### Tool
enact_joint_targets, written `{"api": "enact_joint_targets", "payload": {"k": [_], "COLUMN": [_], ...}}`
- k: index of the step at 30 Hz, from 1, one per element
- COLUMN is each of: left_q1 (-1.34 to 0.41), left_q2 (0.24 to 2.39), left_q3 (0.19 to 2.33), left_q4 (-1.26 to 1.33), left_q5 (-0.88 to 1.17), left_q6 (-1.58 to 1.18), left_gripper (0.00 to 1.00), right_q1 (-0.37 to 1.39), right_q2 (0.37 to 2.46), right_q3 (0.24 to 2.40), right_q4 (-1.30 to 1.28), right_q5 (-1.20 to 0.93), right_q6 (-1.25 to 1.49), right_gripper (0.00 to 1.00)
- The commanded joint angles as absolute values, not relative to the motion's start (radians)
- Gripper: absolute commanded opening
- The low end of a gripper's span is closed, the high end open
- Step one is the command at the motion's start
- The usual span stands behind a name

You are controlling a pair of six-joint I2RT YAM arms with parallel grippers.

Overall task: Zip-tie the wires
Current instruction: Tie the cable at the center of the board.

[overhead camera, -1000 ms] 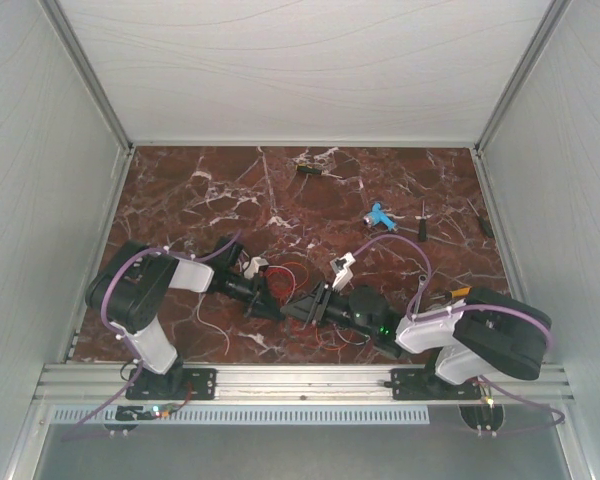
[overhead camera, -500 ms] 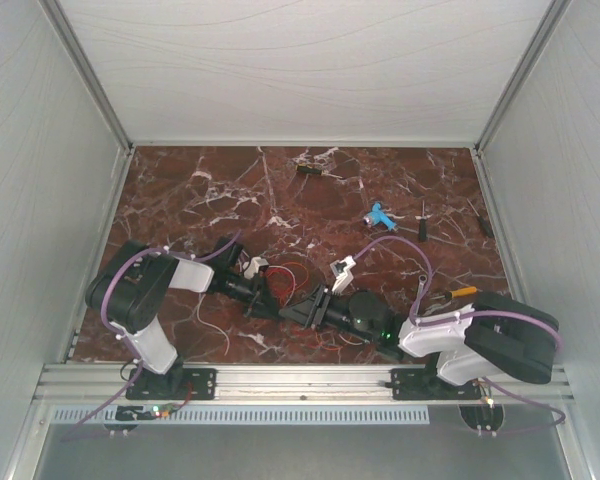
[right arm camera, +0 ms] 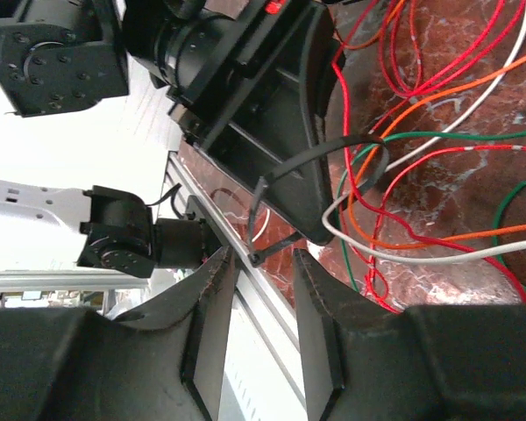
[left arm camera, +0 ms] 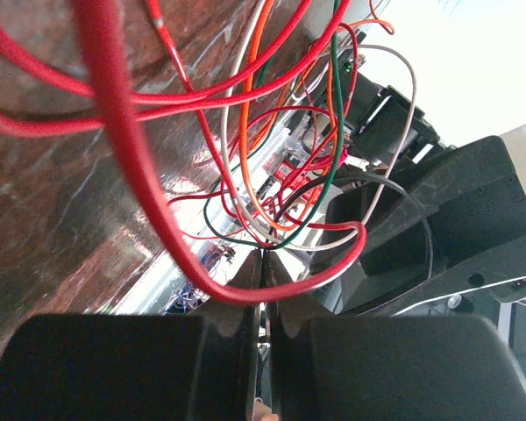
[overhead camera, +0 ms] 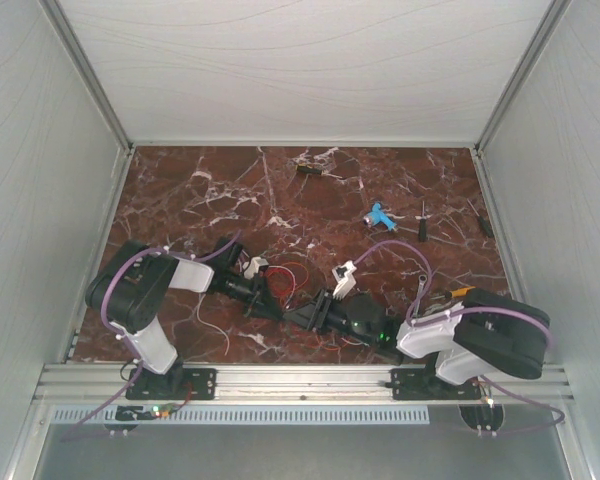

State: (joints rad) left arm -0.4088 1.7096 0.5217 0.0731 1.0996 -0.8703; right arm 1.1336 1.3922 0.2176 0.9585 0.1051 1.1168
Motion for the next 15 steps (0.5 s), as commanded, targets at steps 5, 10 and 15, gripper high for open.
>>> {"api": "enact_joint_targets", "payload": {"k": [5, 10, 15], "left_q1": [-0.419, -0.419, -0.419], "left_q2": [1.706, 1.706, 1.709], "left_q3": [0.527, 0.523, 0.523], "left_q4": [0.056, 0.058, 0.060], "left_q5": [1.106, 1.106, 1.108], "left_q6": [-0.885, -0.884, -0.882], "left_gripper": [0.00, 0.00, 0.00], "right_q1": [1.129, 1.130, 1.130], "right_q2": [1.466, 1.459, 1.468], "right_q3": [0.262, 0.272, 0.281], "right_q4": [1.062, 1.066, 1.059], "right_q5": [0.119, 0.108, 0.114], "right_q6": [1.100, 1.084, 1.086], "right_gripper": [0.30, 0.30, 0.29]}}
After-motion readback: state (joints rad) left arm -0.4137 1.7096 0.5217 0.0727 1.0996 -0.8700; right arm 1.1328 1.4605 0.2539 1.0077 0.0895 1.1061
